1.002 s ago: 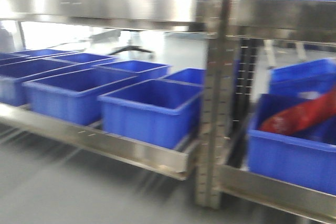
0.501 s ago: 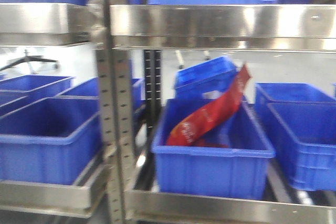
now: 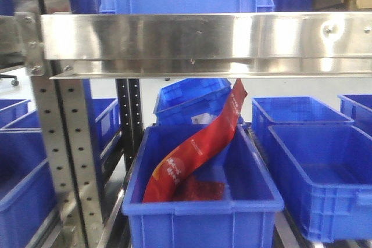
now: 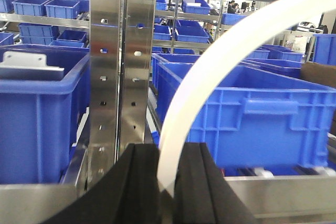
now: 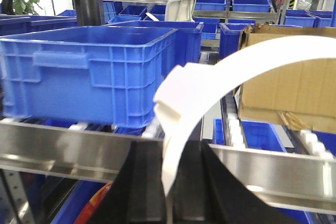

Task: Grab PVC pipe and place in blue bin
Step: 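Position both held clamps above the blue bins on the shelf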

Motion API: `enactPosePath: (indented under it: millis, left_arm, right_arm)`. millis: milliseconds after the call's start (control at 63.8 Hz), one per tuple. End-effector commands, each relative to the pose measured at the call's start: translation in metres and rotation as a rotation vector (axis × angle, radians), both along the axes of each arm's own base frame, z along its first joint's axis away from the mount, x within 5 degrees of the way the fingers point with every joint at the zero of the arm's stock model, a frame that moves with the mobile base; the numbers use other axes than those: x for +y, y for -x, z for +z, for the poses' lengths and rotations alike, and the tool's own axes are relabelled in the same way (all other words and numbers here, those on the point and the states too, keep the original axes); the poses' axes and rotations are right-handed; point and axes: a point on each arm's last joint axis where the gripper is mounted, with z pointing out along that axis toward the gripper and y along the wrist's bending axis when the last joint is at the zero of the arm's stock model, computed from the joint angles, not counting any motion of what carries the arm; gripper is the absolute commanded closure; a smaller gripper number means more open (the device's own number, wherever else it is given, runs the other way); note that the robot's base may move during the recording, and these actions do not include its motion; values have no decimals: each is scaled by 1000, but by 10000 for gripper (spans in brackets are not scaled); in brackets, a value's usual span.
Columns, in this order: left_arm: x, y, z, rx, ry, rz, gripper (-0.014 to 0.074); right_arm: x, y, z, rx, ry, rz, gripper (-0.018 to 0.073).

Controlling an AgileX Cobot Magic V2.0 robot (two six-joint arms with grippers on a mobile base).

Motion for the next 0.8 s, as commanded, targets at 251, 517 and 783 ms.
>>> enactPosePath:
  millis: [251, 517, 783]
  left_arm:
    - [0, 2, 3, -30, 13, -8, 707]
    - [0, 2, 3, -30, 13, -8, 707]
    - [0, 2, 3, -30, 13, -8, 707]
  right_arm:
    - [0, 1, 3, -32, 7, -3, 721]
    - [0, 1, 3, -32, 7, -3, 721]
    - [0, 1, 3, -32, 7, -3, 721]
